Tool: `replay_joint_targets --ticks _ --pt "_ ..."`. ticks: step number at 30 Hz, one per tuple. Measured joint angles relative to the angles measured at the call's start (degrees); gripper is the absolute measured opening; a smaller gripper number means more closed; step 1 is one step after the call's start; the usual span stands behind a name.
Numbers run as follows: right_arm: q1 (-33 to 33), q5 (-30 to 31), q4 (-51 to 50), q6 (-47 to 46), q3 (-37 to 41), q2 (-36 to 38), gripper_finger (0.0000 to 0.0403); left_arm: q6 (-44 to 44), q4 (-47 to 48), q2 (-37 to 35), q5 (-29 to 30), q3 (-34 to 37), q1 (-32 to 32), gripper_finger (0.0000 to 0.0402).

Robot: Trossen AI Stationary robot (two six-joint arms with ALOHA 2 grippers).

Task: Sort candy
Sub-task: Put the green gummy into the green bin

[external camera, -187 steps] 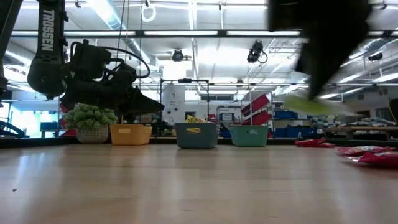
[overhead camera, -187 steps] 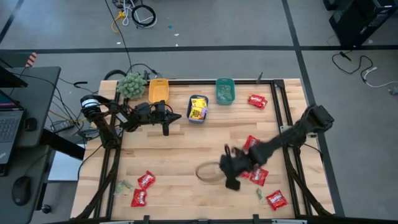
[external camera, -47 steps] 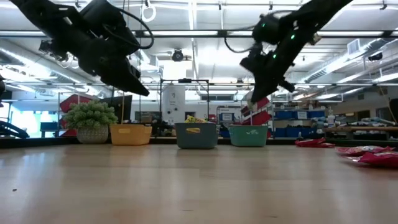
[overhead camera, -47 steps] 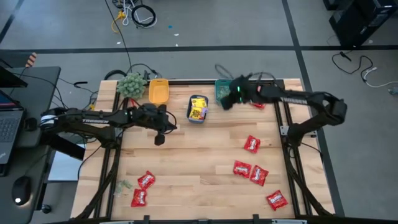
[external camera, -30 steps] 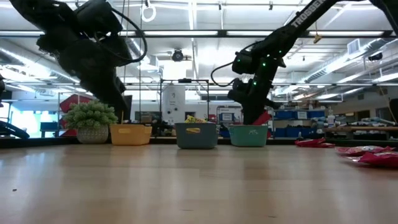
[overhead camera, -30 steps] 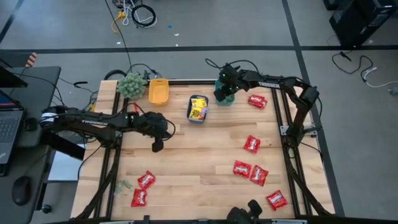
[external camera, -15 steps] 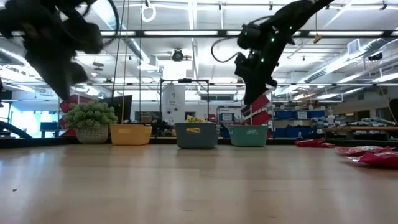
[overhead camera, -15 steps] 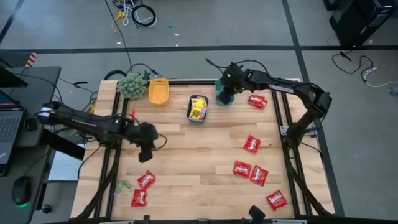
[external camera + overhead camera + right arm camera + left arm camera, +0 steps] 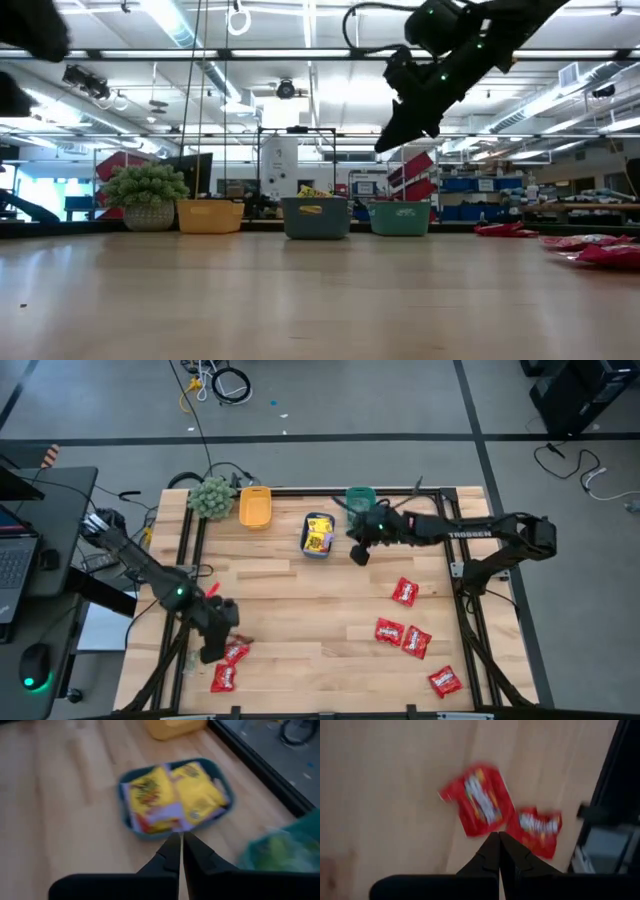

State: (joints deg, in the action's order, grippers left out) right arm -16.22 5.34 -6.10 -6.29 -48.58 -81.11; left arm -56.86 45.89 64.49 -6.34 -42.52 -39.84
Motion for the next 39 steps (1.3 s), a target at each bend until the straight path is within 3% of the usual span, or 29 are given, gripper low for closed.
replay_joint_targets --ticks 9,16,21,27,32,35,39 --pt "5.92 0.02 5.82 -0.08 1.77 0.51 0.0003 -3.67 -0.38 8.21 -6.07 -0.02 -7.17 0.0052" --pt "6.37 0.02 6.5 0.02 1.77 0.51 0.0001 -3.54 -5.46 12.01 -6.42 -0.02 -8.81 0.0122" --pt "6.35 0.04 6.48 0.33 1.77 0.51 0.0002 -1.13 -4.59 14.3 -7.79 -0.02 -10.31 0.0147" --pt "6.35 0.04 6.48 0.44 1.77 0.51 0.0001 0.01 -1.67 17.25 -9.34 -0.02 -12.58 0.015" --pt "6.35 0.07 6.48 0.39 1.77 0.49 0.0001 0.92 -0.75 18.97 -6.9 0.0 -12.81 0.0141" --pt "6.35 0.07 6.5 0.31 1.77 0.49 0.0001 1.01 -1.52 20.2 -5.94 0.0 -12.8 0.0113" --pt "6.35 0.09 6.69 0.4 1.77 0.49 0.0 1.49 -1.6 21.51 -5.85 -0.04 -12.8 0.0047"
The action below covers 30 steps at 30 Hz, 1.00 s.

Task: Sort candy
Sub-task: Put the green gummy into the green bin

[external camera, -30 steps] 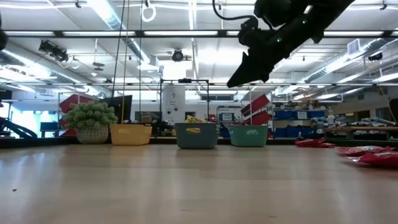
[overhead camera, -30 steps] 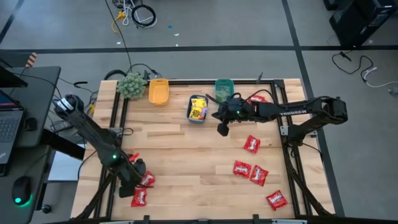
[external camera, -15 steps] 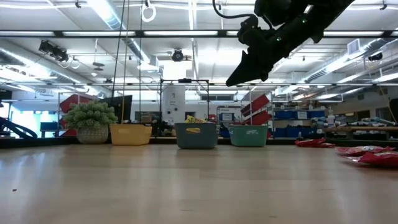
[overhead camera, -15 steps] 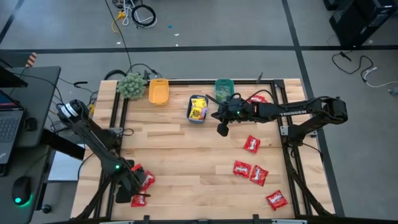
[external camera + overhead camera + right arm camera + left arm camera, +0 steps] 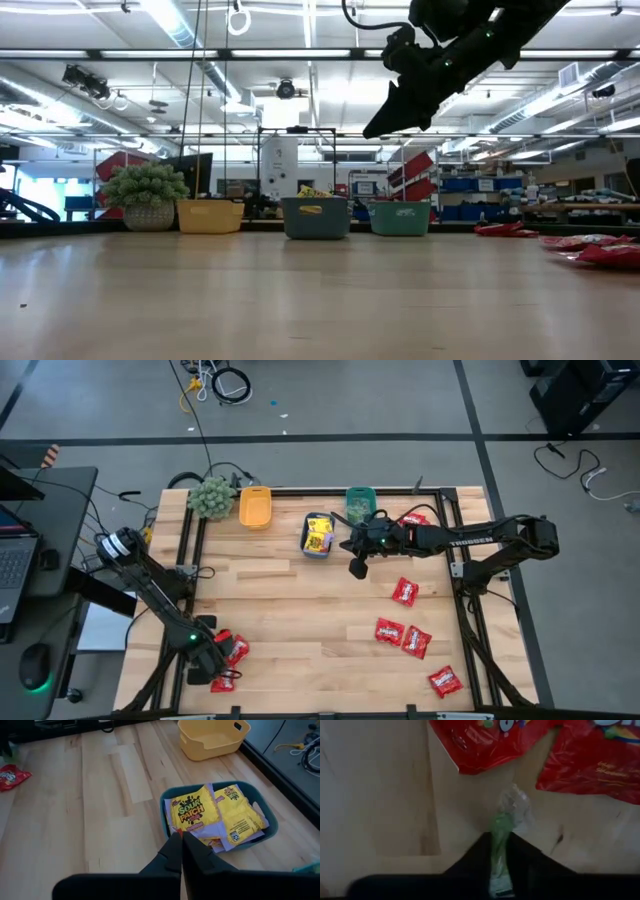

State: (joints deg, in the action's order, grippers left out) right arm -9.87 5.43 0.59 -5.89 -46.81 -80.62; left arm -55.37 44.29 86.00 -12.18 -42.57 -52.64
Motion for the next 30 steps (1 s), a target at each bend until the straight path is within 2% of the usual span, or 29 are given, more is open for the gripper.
replay_joint_targets --ticks 2,8,13,17,20,24,27,30 --pt "0.0 0.0 0.13 0.04 0.0 0.0 0.0001 0.59 0.04 0.12 -0.09 -0.04 0.02 0.0015" --pt "0.0 0.0 0.02 0.08 0.0 0.36 0.0001 1.27 1.71 -1.63 2.33 -0.07 1.8 0.0003" --pt "0.04 0.04 -0.84 1.04 -0.02 1.94 0.0001 7.71 9.5 -4.51 8.34 -4.02 6.28 0.0002" --pt "0.33 0.11 -1.74 1.63 -0.02 4.48 0.0001 15.57 18.22 -5.49 16.86 -10.17 12.67 0.0001" --pt "0.8 0.65 -2.92 2.62 -0.02 6.56 0.0001 24.21 21.69 -5.58 24.5 -14.6 18.44 0.0001" --pt "1.8 4.44 -5.82 3.43 -0.02 9.37 0.0001 42.17 17.12 -5.58 33.72 -18.07 27.77 0.0001" --pt "2.35 6.29 -8.78 3.54 -0.02 11.18 0.0 56.09 8.29 -5.58 36.11 -18.73 36.41 0.0" --pt "2.79 8.7 -11.32 3.54 -0.02 12.87 0.0001 67.99 -3.22 -5.57 35.15 -18.73 45.19 0.0"
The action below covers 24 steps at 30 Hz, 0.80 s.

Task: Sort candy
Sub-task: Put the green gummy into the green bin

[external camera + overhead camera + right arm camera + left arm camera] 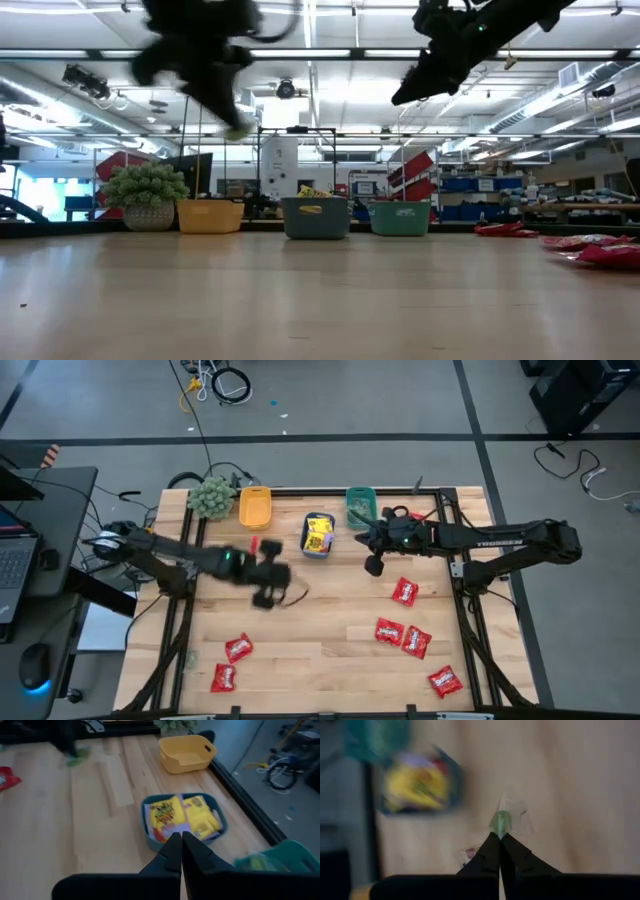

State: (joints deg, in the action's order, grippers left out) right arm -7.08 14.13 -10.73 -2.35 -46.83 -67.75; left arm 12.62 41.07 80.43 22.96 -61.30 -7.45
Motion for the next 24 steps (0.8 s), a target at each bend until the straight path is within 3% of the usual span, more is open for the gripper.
replay_joint_targets --ticks 4,7,11,14,24 --pt "0.12 3.25 -2.89 0.03 0.0 1.97 0.0001 11.11 -16.18 0.01 -6.05 0.0 10.43 0.0" --pt "0.12 6.74 -4.74 -0.5 0.0 3.73 0.0 10.67 -27.8 0.54 -14.51 0.0 18.19 0.0" --pt "-0.1 13.18 -6.86 -3.01 -0.02 5.05 0.0 -4.42 -41.5 3.51 -22.84 -0.16 26.48 0.0" --pt "-0.82 14.36 -7.11 -3.6 -0.02 5.09 0.0 -15.69 -45.12 7.4 -26.54 -2.75 30.51 0.0" --pt "-3.27 15.33 -7.32 -3.91 -0.02 5.07 0.0 -38.71 -52.21 29.73 -38.38 -20.73 32.88 0.0"
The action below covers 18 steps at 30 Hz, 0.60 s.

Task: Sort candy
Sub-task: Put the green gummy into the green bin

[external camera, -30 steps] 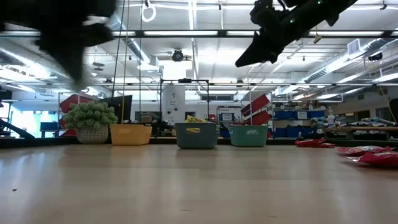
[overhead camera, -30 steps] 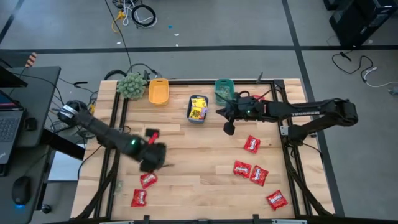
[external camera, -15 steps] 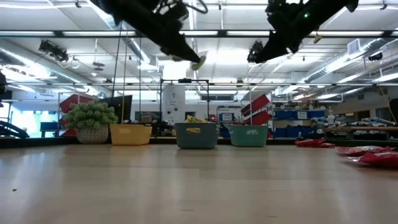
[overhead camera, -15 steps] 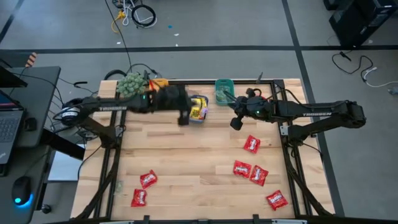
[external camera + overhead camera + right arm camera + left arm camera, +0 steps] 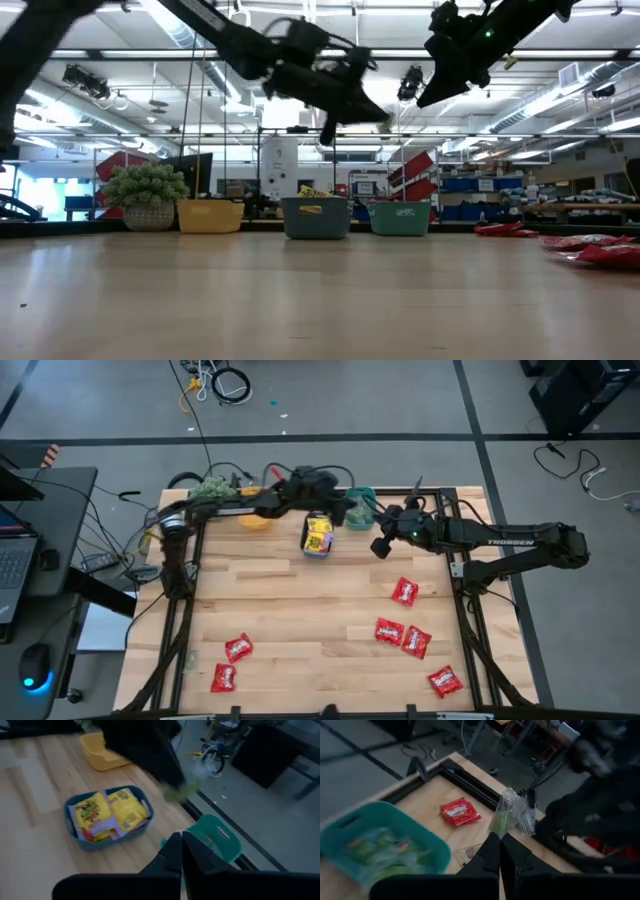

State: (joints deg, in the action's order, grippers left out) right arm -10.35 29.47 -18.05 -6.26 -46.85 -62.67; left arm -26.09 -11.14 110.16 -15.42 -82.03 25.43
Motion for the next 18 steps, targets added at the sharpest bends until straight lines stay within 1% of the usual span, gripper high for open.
replay_joint_targets --ticks 2,5,8,12,18 --pt "-0.02 1.14 -0.74 0.0 0.0 0.04 0.0 -3.38 -0.9 4.41 -0.83 -3.78 -0.19 0.0" --pt "-0.02 3.06 -2.54 -0.13 0.0 0.09 0.0 -7.83 -3.31 9.63 -1.62 -7.62 -0.81 0.0" --pt "-0.02 3.97 -3.65 -0.22 0.0 0.09 0.0 -11.58 -6.43 13.14 -0.1 -9.33 -1.35 0.0" --pt "-0.02 3.98 -4.2 -0.22 0.0 0.11 0.0 -15.83 -8.61 15.94 3.57 -9.43 -1.13 0.0" --pt "0.07 3.98 -4.18 -0.24 0.0 0.11 0.0 -16.37 -6.72 16.88 8.78 -9.41 -1.33 0.0"
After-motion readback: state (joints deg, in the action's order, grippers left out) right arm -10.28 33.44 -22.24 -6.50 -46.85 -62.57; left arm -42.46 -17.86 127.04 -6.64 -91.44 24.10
